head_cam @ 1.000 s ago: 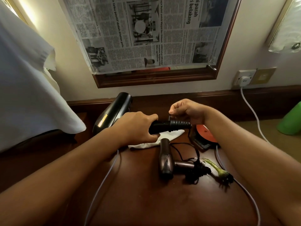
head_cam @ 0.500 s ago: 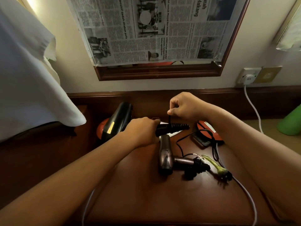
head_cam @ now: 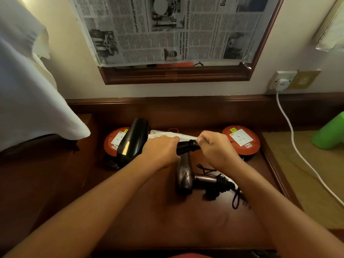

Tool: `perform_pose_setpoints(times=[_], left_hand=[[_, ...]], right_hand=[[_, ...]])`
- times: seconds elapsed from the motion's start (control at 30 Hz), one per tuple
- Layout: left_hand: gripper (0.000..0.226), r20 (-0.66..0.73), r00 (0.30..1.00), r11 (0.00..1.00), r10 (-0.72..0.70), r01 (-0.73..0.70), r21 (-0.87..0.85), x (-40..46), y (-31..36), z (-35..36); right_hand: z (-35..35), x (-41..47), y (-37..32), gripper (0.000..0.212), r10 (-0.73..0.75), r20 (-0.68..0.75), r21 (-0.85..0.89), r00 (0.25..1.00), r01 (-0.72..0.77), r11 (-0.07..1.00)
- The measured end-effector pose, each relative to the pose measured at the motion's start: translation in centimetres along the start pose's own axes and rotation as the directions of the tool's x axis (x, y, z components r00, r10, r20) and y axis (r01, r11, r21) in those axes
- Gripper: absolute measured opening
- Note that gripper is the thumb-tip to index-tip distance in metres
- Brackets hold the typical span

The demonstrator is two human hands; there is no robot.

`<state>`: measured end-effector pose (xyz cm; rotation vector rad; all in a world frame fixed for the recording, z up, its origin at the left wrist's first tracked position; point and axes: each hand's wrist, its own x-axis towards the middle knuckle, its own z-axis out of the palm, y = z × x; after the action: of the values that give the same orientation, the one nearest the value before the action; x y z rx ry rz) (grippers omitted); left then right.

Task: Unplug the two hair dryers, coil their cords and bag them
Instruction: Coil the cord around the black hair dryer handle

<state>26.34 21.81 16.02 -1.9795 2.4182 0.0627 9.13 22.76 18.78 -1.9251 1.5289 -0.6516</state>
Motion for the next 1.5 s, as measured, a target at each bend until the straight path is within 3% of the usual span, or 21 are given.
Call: perform_pose_setpoints(times=[0.13,0.23,0.33,0.43,0.57,0.77,1.0,1.17,1.3,1.5], left_hand=[[0.035,-0.022,1.0,1.0,0.009,-0.009,0.008,0.2,0.2,0.2],[0.034,-0.036,0.999,1.0,0.006,-0.005,0.006,0.4,0.3,0.2],[0.038,-0.065,0.998,0.999,0.02,-0.018,0.032,0.2,0.3,0.0],[0.041,-0.102,0.994,0.998,0.049,-0.044,0.05,0.1,0.2,-0.3],[0.04,-0.101,0.993,0.998,0.053,-0.051,0.024,-0.3,0.0,-1.0],[0.029,-0.093,0.995,0.999,0.043,-0.044,-0.013,-0.9,-0.5,-2.2],[0.022,-0.022,0.999,0.995,0.023,-0.025,-0.098,-2.5,-1.0,-3.2],[0.024,-0.049,0.999,0.996,0.013,-0.018,-0.087,-3.2,-0.4,-3.3],[0.026,-0.055,0.998,0.997,0.032,-0.035,-0.066,-3.5,-0.1,-3.2],[0.024,-0.024,1.0,0.995,0.011,-0.014,-0.097,-3.5,0.1,-2.5]], right_hand=[[1.5,-1.2,0.8,0.02,0.116,-0.076,0.159,0.99,-0.102,0.982],[2.2,-2.2,0.8,0.015,0.204,-0.057,0.312,0.977,-0.177,0.934],[2.7,-2.9,0.7,0.014,0.279,0.059,0.557,0.959,-0.264,0.788],[3.2,-3.2,0.7,0.014,0.297,0.162,0.675,0.941,-0.325,0.663],[3.6,-3.5,0.9,0.019,0.241,0.22,0.685,0.945,-0.326,0.651],[5.4,-4.1,1.5,0.044,0.226,0.265,0.735,0.938,-0.348,0.582],[6.2,-5.1,2.4,0.031,-0.017,0.304,0.828,0.953,-0.255,0.5],[7.4,-5.3,3.6,0.047,0.036,0.315,0.774,0.949,-0.279,0.568],[7.3,-5.0,5.0,0.051,0.004,0.423,0.767,0.906,-0.36,0.531],[6.3,-3.3,7.9,0.034,-0.152,0.607,0.779,0.78,-0.546,0.307]])
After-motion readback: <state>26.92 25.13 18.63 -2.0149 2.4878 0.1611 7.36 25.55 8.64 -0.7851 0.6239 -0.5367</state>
